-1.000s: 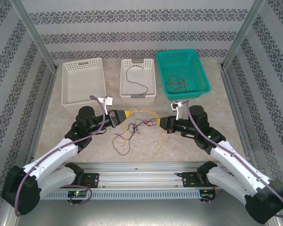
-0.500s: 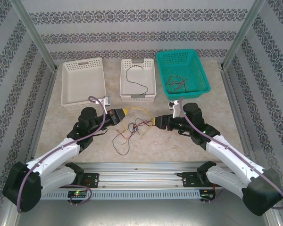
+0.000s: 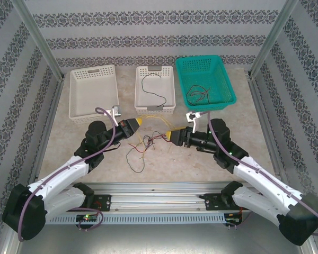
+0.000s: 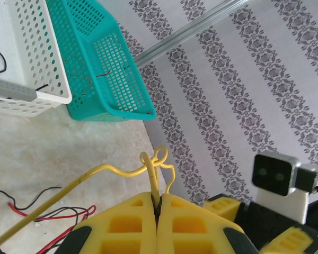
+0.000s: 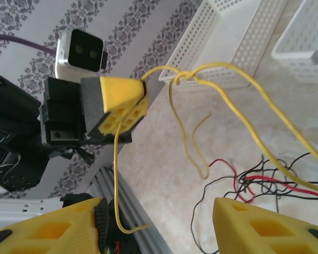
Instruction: Untangle the cables
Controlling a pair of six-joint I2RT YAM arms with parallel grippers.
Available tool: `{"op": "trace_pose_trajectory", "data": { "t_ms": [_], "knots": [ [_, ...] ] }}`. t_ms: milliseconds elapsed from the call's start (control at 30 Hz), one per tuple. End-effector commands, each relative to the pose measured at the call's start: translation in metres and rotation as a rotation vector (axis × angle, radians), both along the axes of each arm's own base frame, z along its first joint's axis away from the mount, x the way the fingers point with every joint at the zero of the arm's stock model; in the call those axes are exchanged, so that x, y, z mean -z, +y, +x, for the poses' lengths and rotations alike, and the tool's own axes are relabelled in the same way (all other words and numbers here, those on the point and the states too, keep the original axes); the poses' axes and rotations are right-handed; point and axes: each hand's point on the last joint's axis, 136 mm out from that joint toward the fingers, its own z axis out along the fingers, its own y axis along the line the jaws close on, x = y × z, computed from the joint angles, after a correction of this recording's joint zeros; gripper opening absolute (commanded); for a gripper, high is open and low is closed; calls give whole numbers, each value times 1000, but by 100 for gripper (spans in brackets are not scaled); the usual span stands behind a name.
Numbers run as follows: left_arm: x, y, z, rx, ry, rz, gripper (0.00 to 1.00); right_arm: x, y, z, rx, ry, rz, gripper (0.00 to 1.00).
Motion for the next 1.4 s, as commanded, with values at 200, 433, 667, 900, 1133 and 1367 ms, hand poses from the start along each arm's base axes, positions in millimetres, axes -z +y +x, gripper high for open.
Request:
{"op": "trace_pose_trajectory", "data": {
  "t_ms": [200, 433, 667, 900, 1133, 1367],
  "knots": [
    [-65, 6, -8, -8, -90, -178, 0, 3, 35, -7, -54, -34, 10, 54],
    [-87, 0, -19, 25, -113, -239, 0, 11, 66, -4, -79, -66, -15, 54],
    [-98, -5, -25, 50, -125, -263, 0, 21, 92, 3, -96, -103, -57, 54],
    [-105, -6, -30, 58, -132, -281, 0, 22, 97, 8, -39, -196, -116, 56],
    [-102, -4, -30, 42, -128, -259, 0, 8, 59, 6, 89, -254, -132, 59],
    [-105, -10, -24, 53, -116, -313, 0, 15, 61, -4, 46, -243, -104, 62]
  ]
}}
